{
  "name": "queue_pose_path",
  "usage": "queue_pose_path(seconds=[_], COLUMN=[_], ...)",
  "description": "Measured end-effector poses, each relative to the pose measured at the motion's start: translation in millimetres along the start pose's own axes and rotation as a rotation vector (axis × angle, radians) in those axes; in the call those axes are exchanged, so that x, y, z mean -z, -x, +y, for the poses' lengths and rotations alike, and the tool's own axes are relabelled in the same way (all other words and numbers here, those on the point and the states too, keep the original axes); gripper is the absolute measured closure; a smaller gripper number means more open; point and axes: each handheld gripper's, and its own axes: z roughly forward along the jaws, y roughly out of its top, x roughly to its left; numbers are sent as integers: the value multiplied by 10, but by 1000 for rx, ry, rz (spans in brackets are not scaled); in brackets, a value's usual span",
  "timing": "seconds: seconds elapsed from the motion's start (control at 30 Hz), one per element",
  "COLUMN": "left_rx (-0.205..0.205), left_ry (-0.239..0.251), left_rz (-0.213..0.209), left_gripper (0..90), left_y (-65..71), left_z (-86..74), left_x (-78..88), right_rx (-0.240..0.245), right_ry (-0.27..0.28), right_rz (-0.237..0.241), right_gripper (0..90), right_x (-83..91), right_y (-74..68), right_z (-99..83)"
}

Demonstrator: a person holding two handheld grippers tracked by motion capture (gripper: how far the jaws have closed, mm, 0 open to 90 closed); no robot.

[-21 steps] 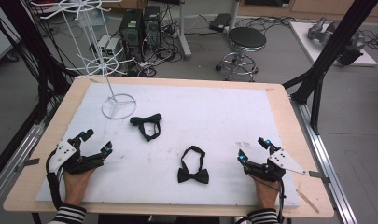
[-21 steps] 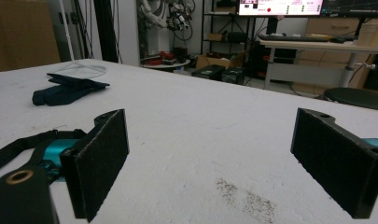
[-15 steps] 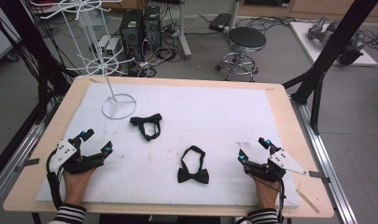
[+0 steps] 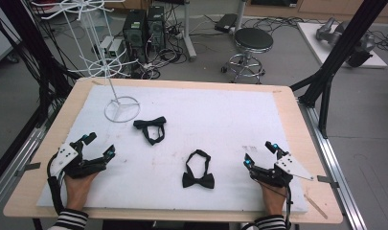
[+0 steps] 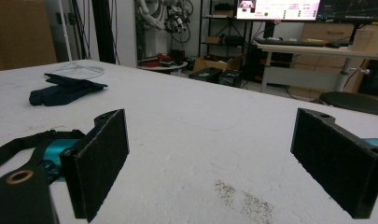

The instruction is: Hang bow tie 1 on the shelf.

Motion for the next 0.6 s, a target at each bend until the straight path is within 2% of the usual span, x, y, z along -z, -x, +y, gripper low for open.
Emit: queue_pose_path(seconds=[0.13, 0.23, 0.33, 0.4, 0.47, 0.6], left_rx=[-9, -7, 26, 32, 14, 23], left_ry=[-4, -7, -16, -11, -18, -20], left_rz=[-3, -3, -13, -13, -16, -15], left_gripper=[133, 130, 129, 129, 129, 129], left_y=[9, 6, -3, -3, -17, -47], left_z=[2, 3, 17, 36, 79, 120], left_x=[-3, -5, -9, -10, -25, -54], right_rx=[13, -5, -3, 2, 5, -1], right_ry=[5, 5, 8, 12, 12, 12], right_rz=[-6, -7, -8, -8, -8, -9], right_gripper=[107, 107, 107, 107, 107, 107], right_x=[-3, 1, 5, 2, 2, 3], right_y=[1, 2, 0, -1, 1, 6], right_z=[-2, -2, -4, -3, -4, -4])
